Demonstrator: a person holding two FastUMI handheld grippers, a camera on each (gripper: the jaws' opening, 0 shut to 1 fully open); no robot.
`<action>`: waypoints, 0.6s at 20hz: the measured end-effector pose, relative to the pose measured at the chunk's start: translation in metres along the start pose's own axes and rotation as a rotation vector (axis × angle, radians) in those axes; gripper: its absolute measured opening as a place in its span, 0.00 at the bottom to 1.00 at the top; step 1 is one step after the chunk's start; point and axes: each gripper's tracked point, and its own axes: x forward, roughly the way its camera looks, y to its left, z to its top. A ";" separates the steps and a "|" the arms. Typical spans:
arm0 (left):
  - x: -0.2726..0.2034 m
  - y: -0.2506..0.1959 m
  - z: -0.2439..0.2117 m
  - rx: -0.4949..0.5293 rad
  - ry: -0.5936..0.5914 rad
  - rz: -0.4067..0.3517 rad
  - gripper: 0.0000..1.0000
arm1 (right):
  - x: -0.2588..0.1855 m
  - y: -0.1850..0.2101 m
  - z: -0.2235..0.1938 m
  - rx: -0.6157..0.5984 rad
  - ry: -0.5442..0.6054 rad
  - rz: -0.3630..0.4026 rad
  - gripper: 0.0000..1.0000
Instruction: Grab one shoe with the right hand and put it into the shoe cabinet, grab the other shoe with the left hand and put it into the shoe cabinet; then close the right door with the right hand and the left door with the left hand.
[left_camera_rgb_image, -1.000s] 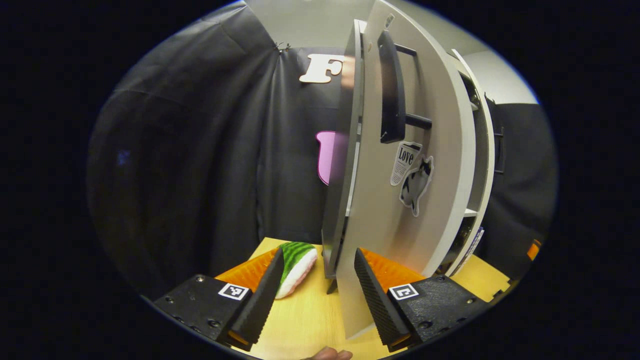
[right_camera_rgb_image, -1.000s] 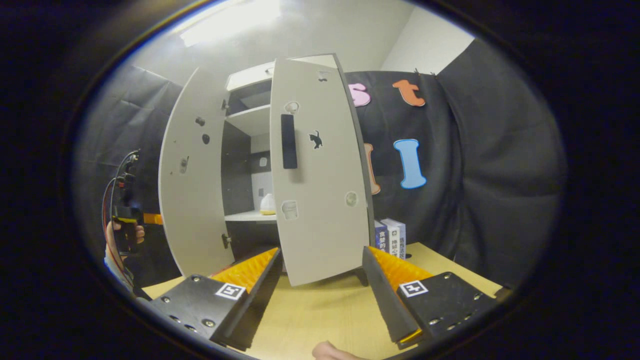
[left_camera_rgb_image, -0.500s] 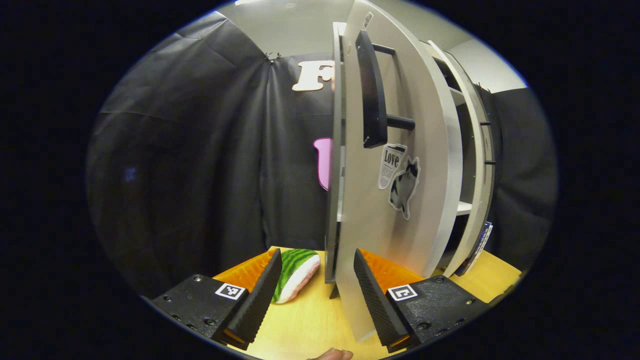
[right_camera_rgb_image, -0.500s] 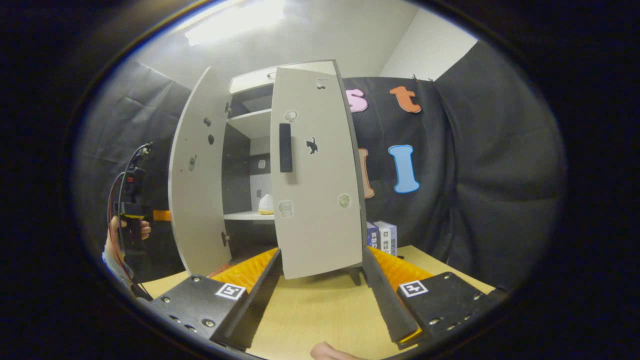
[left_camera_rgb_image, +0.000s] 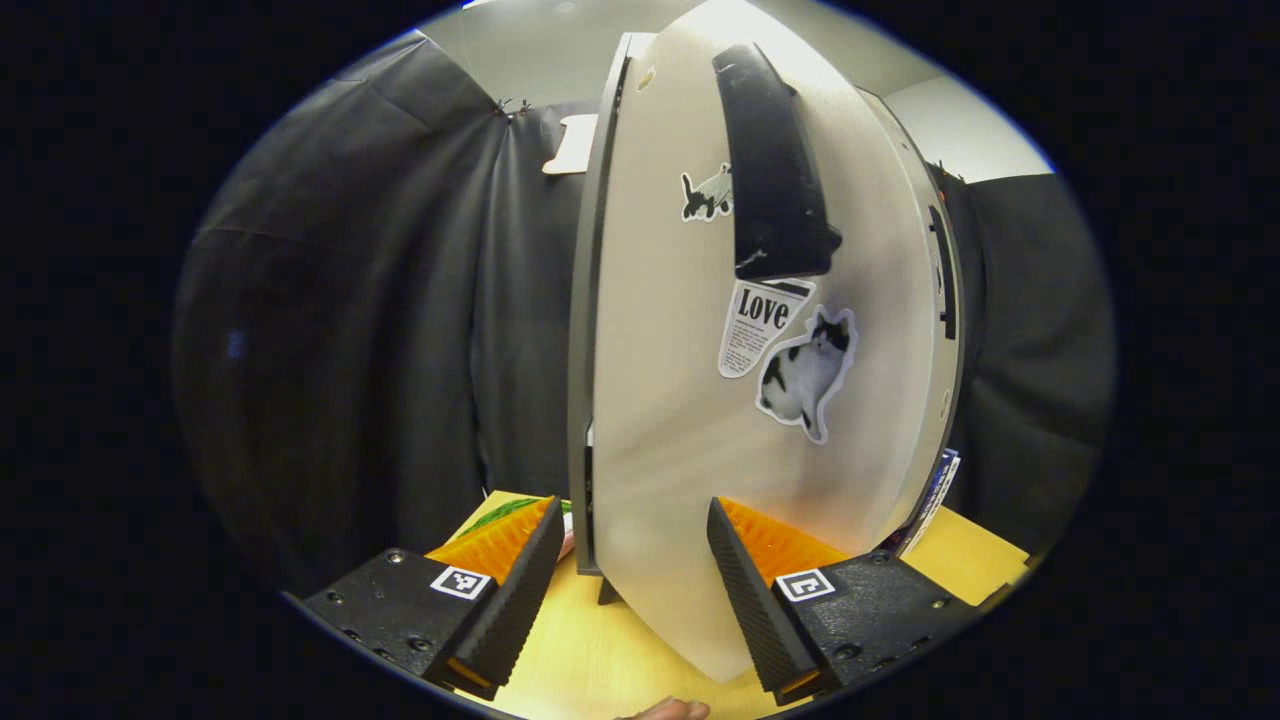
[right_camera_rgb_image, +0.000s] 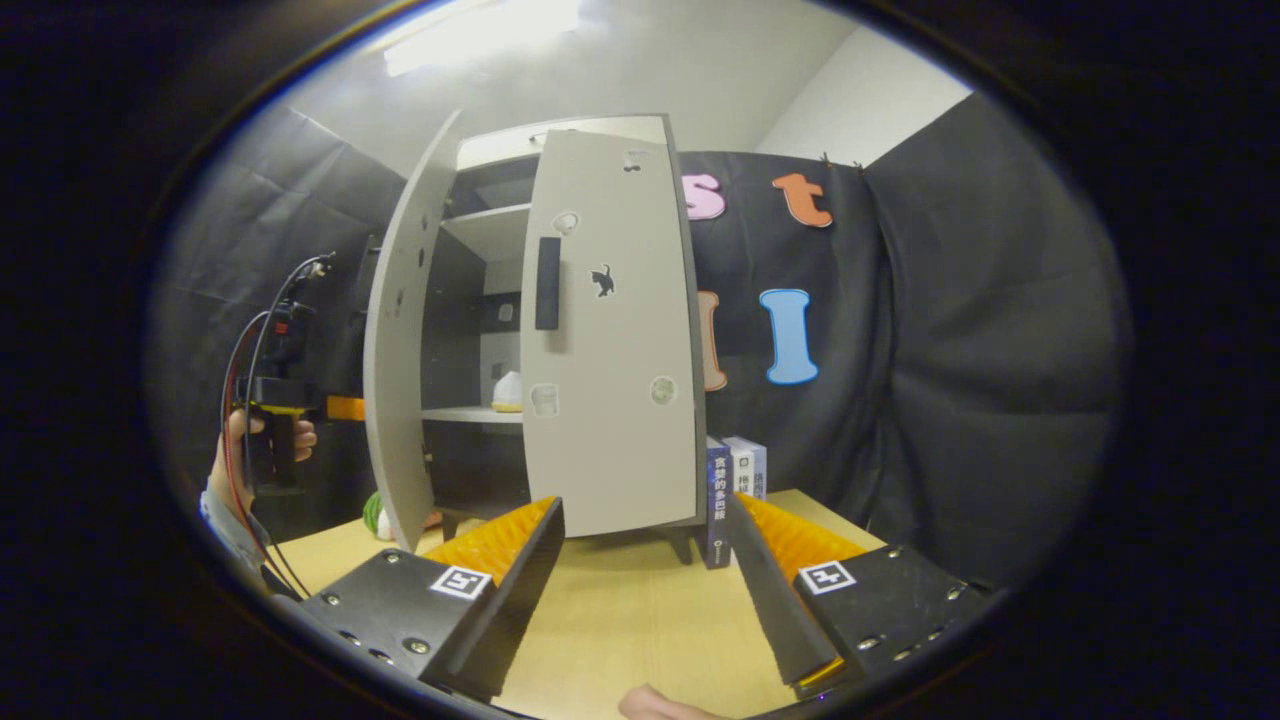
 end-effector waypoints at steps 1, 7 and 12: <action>0.005 -0.010 0.001 -0.001 0.000 -0.014 0.88 | 0.001 -0.002 0.001 0.008 0.000 -0.004 0.94; 0.031 -0.091 -0.006 -0.050 0.075 -0.144 0.89 | 0.001 -0.022 -0.001 0.034 0.010 -0.060 0.96; 0.012 -0.119 -0.011 -0.025 0.052 -0.183 0.88 | -0.003 -0.032 0.003 0.019 0.008 -0.088 0.96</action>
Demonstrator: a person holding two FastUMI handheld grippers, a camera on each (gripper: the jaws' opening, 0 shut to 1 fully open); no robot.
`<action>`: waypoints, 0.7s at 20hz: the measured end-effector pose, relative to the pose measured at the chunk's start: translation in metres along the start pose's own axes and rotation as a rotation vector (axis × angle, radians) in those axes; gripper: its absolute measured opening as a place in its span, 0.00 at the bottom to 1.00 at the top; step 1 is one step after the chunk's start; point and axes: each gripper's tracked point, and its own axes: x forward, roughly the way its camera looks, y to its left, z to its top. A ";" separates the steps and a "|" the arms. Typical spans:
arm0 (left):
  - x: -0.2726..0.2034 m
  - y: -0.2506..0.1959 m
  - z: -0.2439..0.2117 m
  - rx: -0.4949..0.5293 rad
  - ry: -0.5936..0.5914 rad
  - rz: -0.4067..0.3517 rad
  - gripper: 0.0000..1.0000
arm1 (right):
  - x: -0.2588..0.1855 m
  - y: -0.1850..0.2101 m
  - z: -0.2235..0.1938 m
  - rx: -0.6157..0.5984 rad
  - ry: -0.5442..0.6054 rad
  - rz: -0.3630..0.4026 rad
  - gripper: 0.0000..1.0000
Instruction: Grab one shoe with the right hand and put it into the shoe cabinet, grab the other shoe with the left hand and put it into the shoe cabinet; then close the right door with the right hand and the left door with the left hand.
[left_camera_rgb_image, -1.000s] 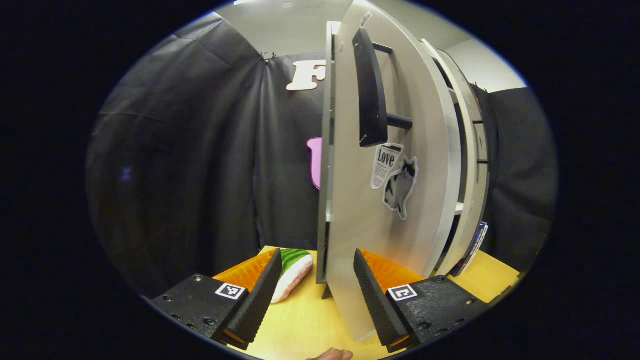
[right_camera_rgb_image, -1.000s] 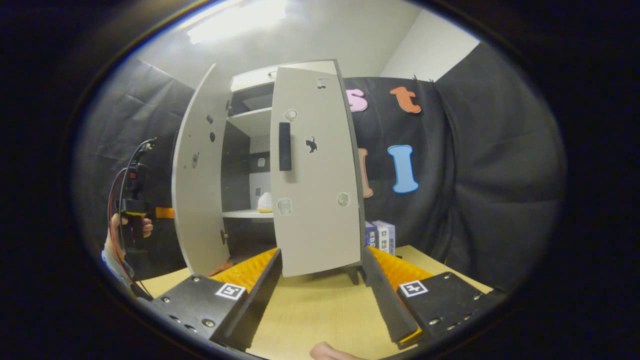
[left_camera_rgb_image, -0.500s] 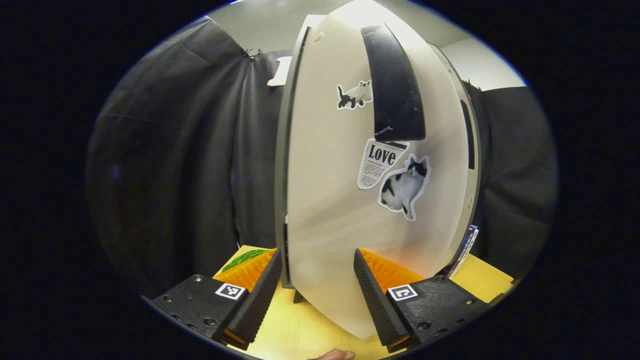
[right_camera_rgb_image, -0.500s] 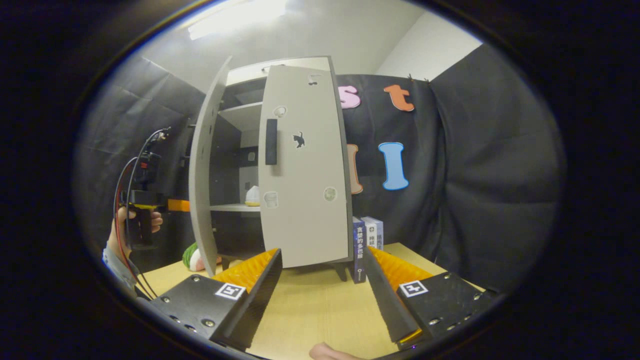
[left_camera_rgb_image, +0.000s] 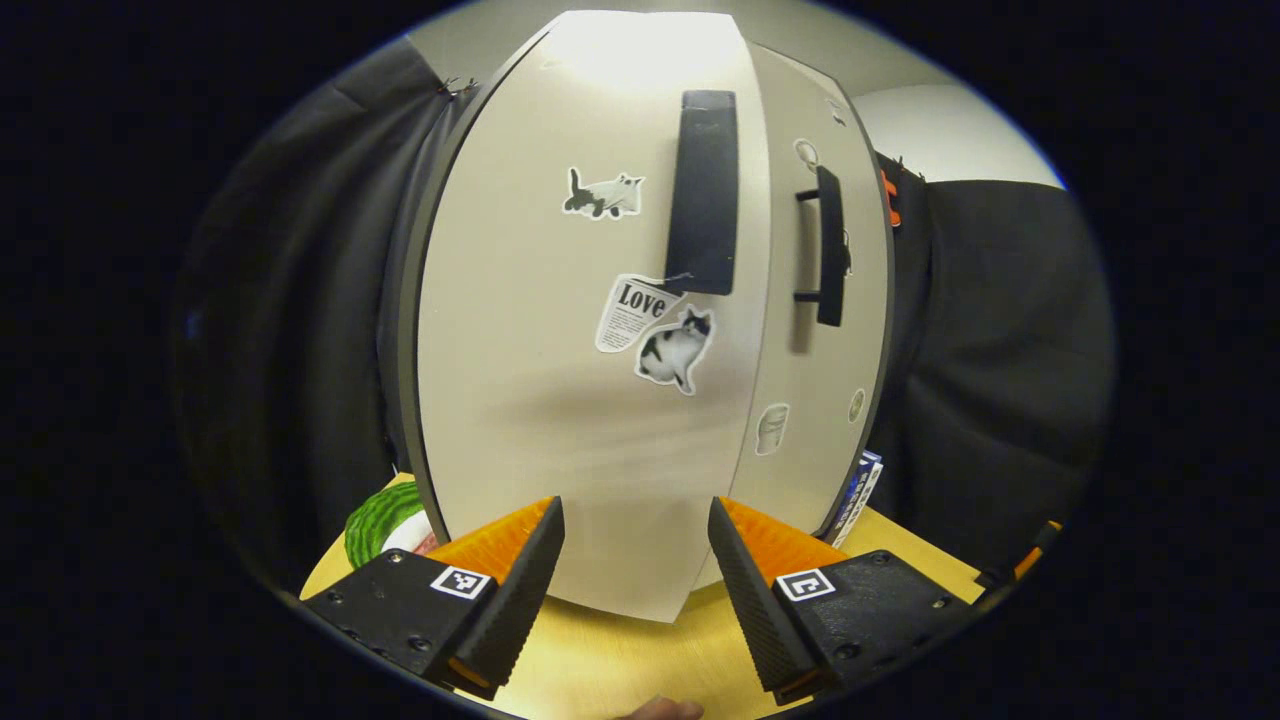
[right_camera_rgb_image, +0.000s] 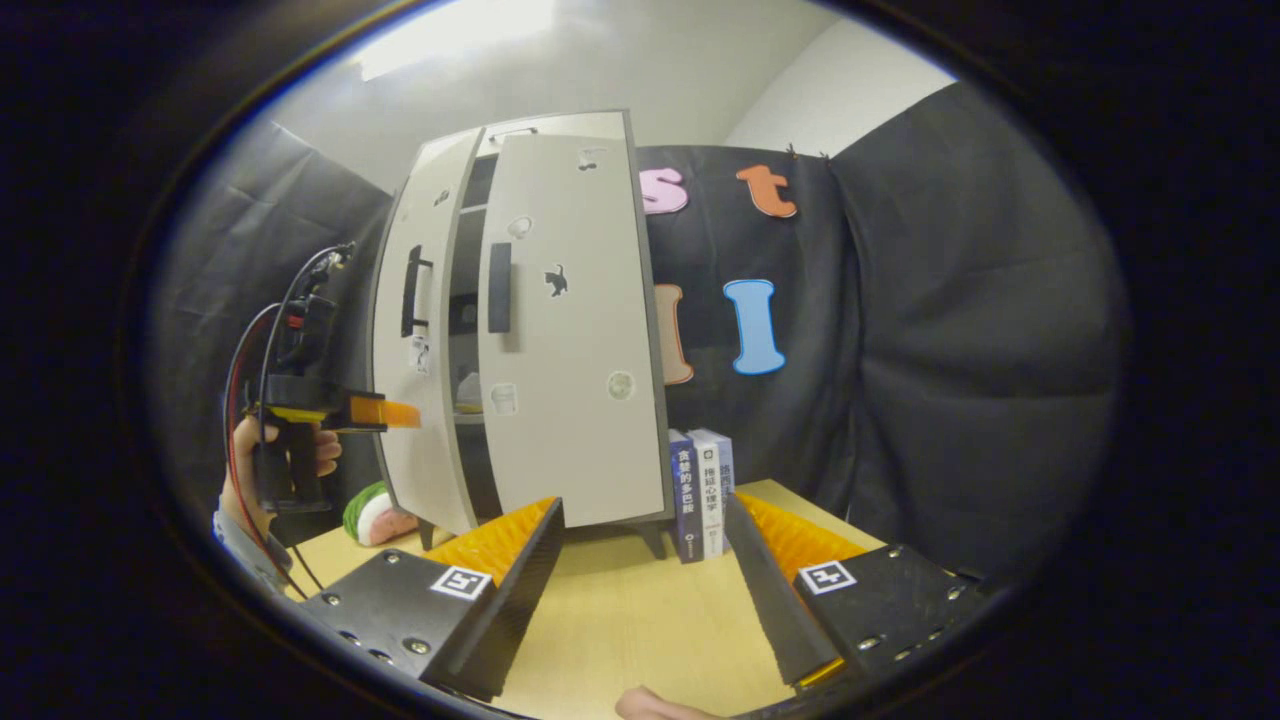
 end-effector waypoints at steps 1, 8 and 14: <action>-0.008 -0.006 -0.001 0.009 -0.002 -0.018 0.88 | 0.000 -0.001 0.001 0.004 -0.005 -0.001 0.96; -0.075 -0.022 0.002 0.089 -0.063 -0.023 0.88 | -0.002 0.004 0.005 0.000 -0.017 -0.001 0.96; -0.124 -0.017 -0.003 0.039 -0.098 -0.001 0.88 | -0.004 0.014 0.007 -0.024 -0.024 0.013 0.96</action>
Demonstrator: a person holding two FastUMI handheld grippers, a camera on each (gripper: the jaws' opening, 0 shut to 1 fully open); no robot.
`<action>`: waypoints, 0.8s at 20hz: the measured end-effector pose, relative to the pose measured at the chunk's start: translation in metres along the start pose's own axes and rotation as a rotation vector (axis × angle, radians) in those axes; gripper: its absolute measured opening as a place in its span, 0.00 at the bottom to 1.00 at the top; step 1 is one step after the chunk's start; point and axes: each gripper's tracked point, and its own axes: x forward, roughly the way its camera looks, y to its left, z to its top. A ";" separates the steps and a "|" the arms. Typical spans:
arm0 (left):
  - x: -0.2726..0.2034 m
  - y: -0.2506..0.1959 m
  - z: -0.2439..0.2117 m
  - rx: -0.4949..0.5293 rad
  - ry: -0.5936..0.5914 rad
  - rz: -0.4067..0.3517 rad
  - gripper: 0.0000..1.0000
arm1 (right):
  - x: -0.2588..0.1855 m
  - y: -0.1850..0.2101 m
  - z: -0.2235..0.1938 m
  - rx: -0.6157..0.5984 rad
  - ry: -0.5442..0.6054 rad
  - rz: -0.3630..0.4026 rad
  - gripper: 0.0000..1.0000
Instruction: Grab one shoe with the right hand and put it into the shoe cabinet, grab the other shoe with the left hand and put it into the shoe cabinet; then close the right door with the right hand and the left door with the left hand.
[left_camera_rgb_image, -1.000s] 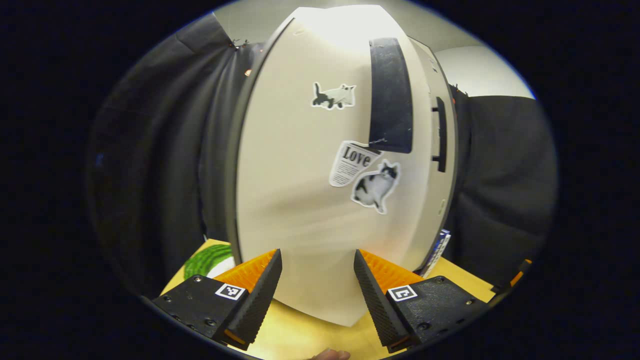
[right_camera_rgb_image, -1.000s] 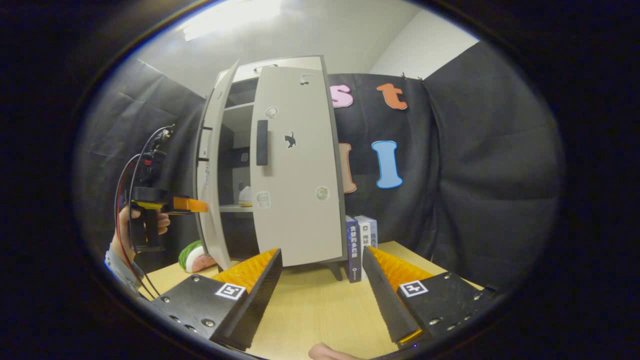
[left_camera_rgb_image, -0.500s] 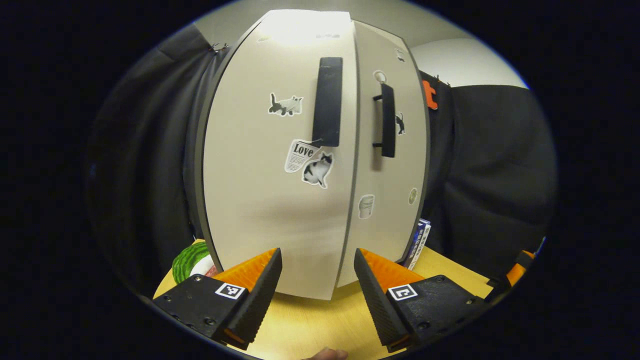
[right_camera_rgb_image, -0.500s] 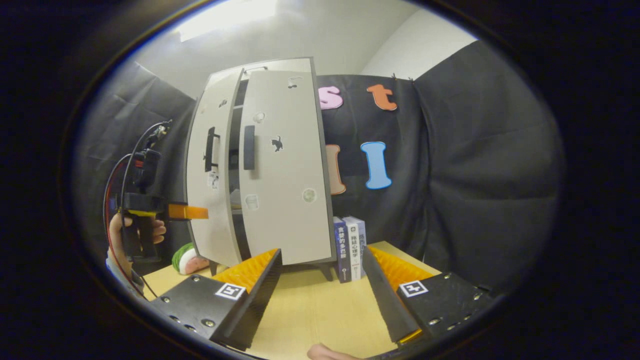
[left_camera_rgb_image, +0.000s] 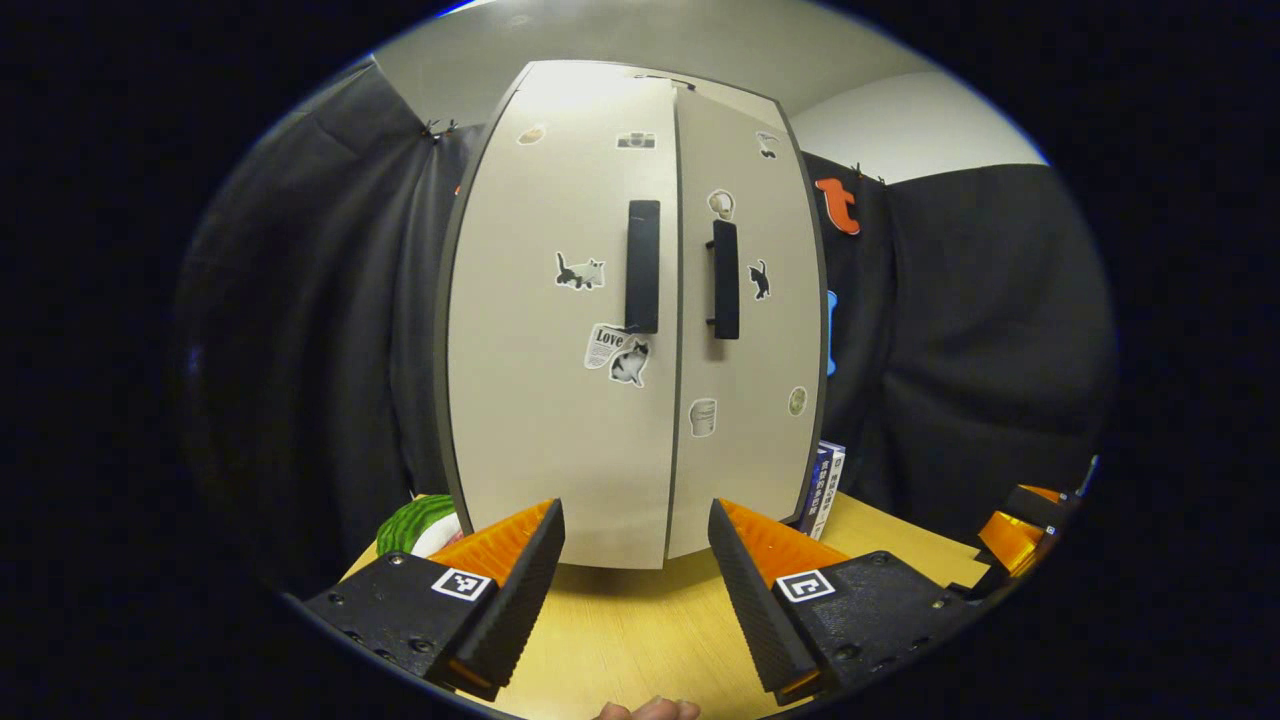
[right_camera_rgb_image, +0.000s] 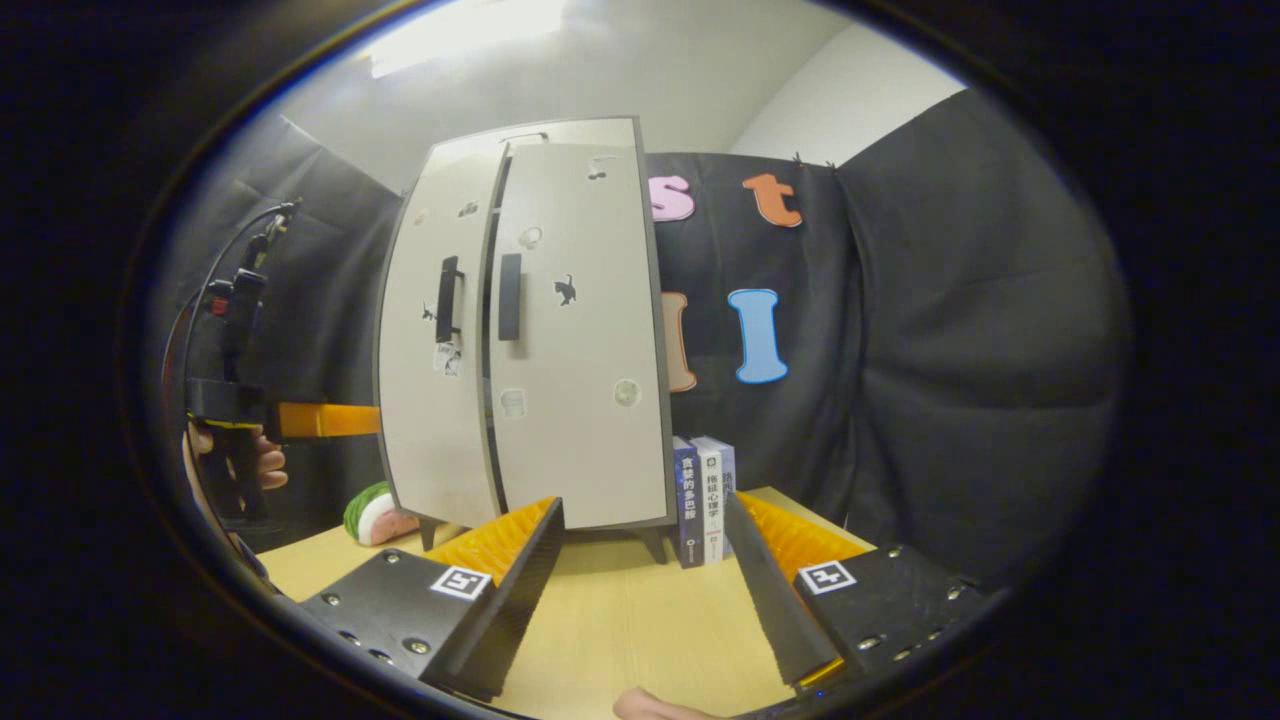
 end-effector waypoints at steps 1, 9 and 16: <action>-0.008 0.002 -0.001 -0.012 -0.001 0.006 0.88 | -0.001 0.002 0.002 -0.003 -0.005 0.004 0.96; -0.052 0.014 -0.011 0.002 0.004 0.057 0.88 | -0.005 0.018 0.021 -0.017 -0.049 0.032 0.96; -0.092 0.028 0.016 0.043 -0.082 0.115 0.88 | -0.012 0.036 0.045 -0.017 -0.088 0.045 0.96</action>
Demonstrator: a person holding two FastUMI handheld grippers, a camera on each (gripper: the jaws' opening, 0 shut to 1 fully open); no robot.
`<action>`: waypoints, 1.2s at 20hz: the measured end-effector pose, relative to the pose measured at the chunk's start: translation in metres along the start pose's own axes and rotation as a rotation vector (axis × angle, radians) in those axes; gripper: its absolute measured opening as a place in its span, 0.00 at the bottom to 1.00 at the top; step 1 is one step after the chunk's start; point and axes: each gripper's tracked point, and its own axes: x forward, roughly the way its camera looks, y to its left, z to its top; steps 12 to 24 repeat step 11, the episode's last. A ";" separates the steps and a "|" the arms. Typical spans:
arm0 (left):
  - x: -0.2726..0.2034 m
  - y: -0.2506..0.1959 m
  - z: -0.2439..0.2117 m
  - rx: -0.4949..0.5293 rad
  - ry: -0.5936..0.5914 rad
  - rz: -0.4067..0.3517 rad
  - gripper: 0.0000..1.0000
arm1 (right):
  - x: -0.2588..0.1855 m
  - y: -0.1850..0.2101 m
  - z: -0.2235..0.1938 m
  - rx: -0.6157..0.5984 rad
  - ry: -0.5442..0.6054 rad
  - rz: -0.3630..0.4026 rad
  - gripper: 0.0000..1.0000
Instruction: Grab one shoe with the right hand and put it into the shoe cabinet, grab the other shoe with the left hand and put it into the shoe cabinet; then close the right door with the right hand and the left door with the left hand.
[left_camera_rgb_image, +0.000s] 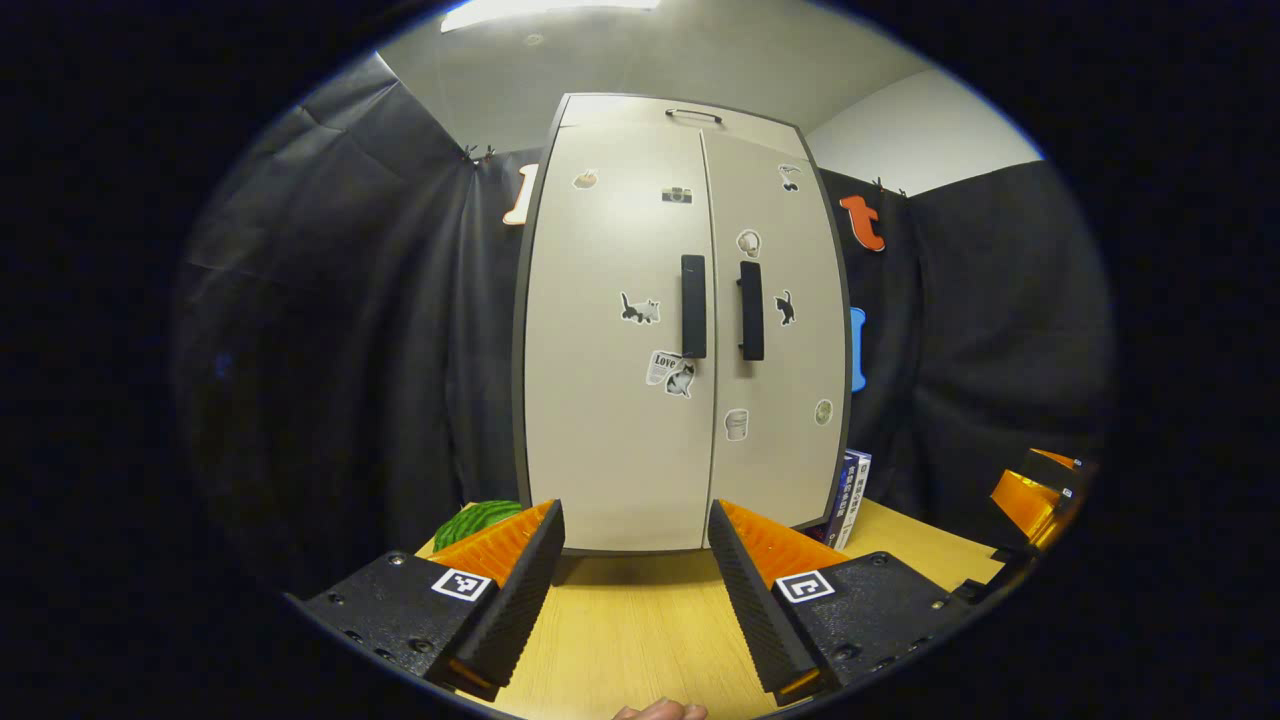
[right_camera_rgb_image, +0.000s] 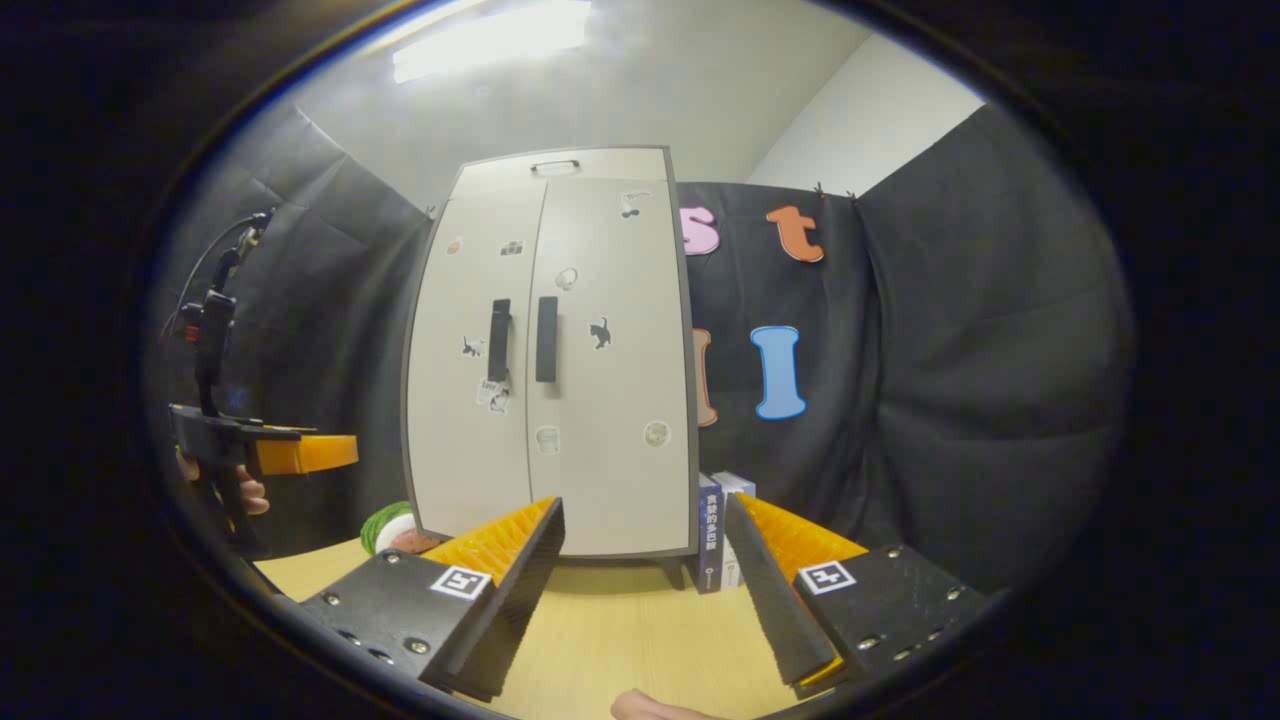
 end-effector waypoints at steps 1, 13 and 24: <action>-0.007 0.000 0.003 0.001 -0.004 0.000 0.88 | 0.000 0.004 0.003 0.003 -0.006 0.004 0.96; -0.037 0.017 0.021 -0.016 -0.059 0.064 0.88 | -0.009 0.028 0.019 -0.031 -0.059 0.035 0.96; -0.037 0.017 0.021 -0.016 -0.059 0.064 0.88 | -0.009 0.028 0.019 -0.031 -0.059 0.035 0.96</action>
